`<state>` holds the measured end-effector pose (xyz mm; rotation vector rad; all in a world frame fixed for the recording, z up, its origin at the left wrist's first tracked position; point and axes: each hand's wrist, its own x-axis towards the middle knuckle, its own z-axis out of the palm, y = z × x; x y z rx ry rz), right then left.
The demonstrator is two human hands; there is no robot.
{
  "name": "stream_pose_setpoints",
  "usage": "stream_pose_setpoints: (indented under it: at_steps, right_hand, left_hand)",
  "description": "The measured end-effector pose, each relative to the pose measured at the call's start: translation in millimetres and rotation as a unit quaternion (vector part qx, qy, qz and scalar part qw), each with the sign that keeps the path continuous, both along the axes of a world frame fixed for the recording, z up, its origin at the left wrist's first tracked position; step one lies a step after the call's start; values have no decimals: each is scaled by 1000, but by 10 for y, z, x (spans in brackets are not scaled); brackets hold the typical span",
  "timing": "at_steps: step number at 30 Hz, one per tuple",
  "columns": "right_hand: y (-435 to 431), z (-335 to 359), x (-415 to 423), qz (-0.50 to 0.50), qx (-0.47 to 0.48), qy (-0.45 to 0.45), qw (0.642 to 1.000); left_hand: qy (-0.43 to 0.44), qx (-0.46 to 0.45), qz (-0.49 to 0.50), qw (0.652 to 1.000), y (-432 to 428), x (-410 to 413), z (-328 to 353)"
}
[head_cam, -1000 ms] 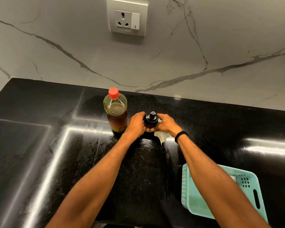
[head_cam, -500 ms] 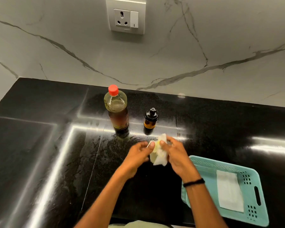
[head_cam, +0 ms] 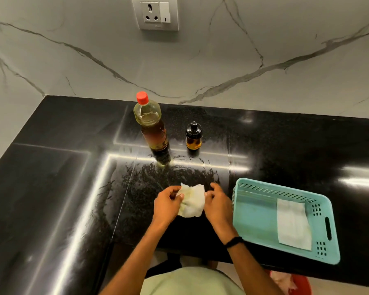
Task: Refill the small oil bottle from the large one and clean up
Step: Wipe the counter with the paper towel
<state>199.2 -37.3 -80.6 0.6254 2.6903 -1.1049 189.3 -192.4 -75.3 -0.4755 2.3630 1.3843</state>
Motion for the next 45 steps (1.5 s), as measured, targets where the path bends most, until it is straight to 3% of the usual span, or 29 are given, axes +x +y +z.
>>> stream_pose_setpoints:
  at_steps: [2, 5, 12, 18, 23, 26, 31, 33, 37, 40, 42, 45]
  right_hand:
    - [-29, -59, 120, 51, 51, 6, 997]
    - [-85, -210, 286, 109, 92, 41, 989]
    - [-540, -309, 514, 301, 79, 92, 946]
    - [-771, -590, -62, 243, 141, 23, 959]
    - [-1053, -528, 402, 373, 115, 42, 920]
    - [-706, -563, 719, 313, 138, 31, 939]
    - [-514, -571, -13, 149, 201, -26, 968]
    - [-796, -545, -122, 163, 186, -23, 969]
    - [-1175, -543, 636, 275, 173, 11, 946]
    - [-809, -561, 717, 211, 209, -8, 955]
    - [-584, -570, 341, 149, 243, -40, 958]
    - [-679, -549, -343, 89, 214, -64, 971]
  left_hand:
    - [8, -146, -26, 989, 29, 100, -19]
    - [9, -214, -10, 977, 54, 300, 6]
    - [2, -251, 44, 967, -144, 719, -29]
    - [26, -254, 83, 963, -461, 776, -15]
    - [42, -258, 102, 960, -778, 696, -37]
    - [62, -242, 95, 964, -929, 590, -46]
    - [75, -220, 104, 967, -1130, 491, -52]
    - [79, -219, 108, 966, -1205, 446, -48]
    - [82, -222, 102, 966, -1355, 399, -51]
    - [76, -211, 102, 969, -1473, 369, -60]
    - [70, -208, 98, 971, -1516, 383, -57]
    - [53, -196, 83, 976, -1592, 426, -75]
